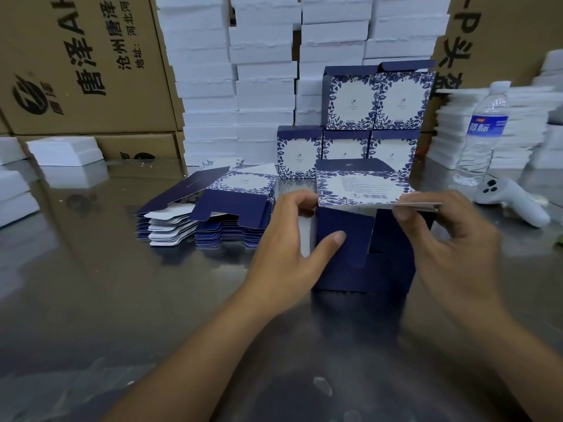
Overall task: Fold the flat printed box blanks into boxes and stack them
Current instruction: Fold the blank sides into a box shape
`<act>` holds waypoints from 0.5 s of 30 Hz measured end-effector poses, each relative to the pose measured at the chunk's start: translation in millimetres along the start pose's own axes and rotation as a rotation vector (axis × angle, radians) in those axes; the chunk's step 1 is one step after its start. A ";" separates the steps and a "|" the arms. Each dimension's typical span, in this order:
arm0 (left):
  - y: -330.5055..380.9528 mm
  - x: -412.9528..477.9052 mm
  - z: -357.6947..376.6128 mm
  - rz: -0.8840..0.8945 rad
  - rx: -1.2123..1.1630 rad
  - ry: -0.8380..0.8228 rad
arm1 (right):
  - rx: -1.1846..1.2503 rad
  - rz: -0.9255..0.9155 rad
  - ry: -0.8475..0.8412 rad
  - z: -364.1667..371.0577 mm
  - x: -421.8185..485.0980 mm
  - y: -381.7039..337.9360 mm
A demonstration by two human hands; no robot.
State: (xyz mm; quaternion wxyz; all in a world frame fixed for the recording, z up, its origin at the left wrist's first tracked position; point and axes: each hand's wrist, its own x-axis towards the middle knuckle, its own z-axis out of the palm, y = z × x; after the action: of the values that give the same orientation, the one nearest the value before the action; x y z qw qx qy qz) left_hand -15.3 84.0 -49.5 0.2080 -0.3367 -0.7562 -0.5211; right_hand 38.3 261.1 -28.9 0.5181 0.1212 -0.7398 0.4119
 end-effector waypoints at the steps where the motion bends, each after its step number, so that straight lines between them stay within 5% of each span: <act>1: -1.0 -0.4 -0.2 -0.018 0.045 0.013 | 0.003 -0.026 0.001 0.3 -0.1 -0.1; 15: 20.1 1.9 -14.3 0.120 0.516 0.134 | 0.091 0.015 -0.028 2.8 -5.6 -2.1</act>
State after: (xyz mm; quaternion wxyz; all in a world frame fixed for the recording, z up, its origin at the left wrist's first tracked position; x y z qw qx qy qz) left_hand -2.5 75.8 -29.9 0.3670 -0.2817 -0.8272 -0.3189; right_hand 40.1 256.3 -33.1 0.4985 0.1447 -0.7283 0.4474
